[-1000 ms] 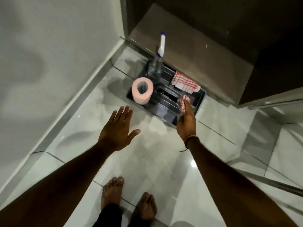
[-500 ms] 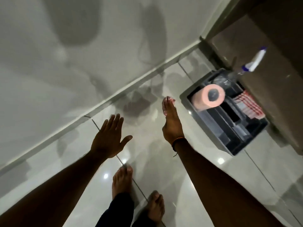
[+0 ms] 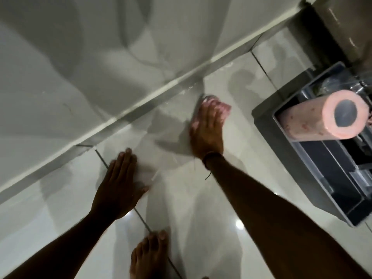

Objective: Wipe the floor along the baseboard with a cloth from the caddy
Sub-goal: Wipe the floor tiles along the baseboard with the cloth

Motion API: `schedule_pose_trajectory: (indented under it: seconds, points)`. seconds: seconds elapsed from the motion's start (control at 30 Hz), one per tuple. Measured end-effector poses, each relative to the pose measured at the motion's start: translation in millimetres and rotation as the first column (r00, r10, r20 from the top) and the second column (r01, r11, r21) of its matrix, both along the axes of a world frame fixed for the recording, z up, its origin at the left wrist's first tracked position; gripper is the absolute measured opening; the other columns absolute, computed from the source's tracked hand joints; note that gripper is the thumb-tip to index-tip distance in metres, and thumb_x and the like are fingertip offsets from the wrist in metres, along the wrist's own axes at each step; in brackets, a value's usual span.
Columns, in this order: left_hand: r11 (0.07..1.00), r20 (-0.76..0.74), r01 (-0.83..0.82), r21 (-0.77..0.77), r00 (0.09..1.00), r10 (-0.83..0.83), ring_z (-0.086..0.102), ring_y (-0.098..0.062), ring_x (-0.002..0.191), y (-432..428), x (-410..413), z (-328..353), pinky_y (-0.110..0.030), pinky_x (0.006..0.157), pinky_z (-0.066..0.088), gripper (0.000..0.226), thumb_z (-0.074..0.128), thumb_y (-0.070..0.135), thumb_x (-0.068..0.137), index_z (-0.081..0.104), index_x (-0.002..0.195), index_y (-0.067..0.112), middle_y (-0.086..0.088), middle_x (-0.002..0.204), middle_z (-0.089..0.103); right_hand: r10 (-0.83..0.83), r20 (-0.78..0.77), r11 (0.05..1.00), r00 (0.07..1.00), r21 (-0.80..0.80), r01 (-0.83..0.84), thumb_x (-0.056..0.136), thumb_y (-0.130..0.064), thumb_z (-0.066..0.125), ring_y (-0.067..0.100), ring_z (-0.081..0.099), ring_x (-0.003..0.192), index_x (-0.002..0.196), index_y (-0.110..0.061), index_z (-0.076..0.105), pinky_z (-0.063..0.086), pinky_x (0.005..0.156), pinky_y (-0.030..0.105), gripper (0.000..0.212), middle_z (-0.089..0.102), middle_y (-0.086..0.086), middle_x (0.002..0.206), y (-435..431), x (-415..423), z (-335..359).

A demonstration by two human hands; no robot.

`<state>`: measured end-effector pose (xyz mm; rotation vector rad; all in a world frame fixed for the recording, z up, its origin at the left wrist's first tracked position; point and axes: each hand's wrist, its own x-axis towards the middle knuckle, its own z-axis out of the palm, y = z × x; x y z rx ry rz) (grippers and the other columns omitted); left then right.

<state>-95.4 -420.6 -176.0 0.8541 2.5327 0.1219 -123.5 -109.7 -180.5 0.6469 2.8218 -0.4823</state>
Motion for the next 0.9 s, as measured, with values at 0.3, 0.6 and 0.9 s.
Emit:
schedule_pose_trajectory:
  seconds: [0.3, 0.6, 0.9]
  points:
    - [0.994, -0.031, 0.106, -0.010, 0.994, -0.106, 0.005, -0.029, 0.164, -4.3, -48.8, -20.1, -0.051, 0.130, 0.019, 0.095, 0.025, 0.072, 0.098, 0.011, 0.165, 0.007, -0.013, 0.177, 0.001, -0.163, 0.042, 0.980, 0.986, 0.121, 0.157, 0.109, -0.020, 0.025, 0.050, 0.004, 0.162, 0.164, 0.007, 0.003, 0.008, 0.134, 0.060, 0.065, 0.000, 0.032, 0.173, 133.3, -128.6, 11.1]
    - [0.998, 0.024, 0.030, 0.051, 0.999, -0.031, 0.001, -0.027, 0.164, 6.2, -41.2, -10.7, -0.045, 0.130, 0.010, 0.095, 0.023, 0.074, 0.098, 0.007, 0.166, 0.011, -0.008, 0.178, -0.002, 0.218, 0.053, 0.959, 0.975, 0.177, -0.224, 0.101, -0.014, 0.029, 0.048, 0.016, 0.160, 0.165, 0.002, 0.005, 0.017, 0.133, 0.060, 0.071, 0.009, 0.029, 0.174, 96.5, -54.6, 3.7]
    - [0.995, 0.012, 0.095, -0.010, 0.995, -0.095, 0.004, -0.027, 0.164, -1.6, -49.2, -7.2, -0.042, 0.131, 0.008, 0.096, 0.023, 0.074, 0.098, 0.009, 0.166, 0.008, -0.011, 0.177, 0.000, -0.161, -0.087, 0.975, 0.983, 0.143, 0.173, 0.098, -0.016, 0.019, 0.061, 0.009, 0.156, 0.161, 0.012, 0.010, 0.004, 0.130, 0.072, 0.070, 0.006, 0.039, 0.169, 104.2, -120.6, 2.8]
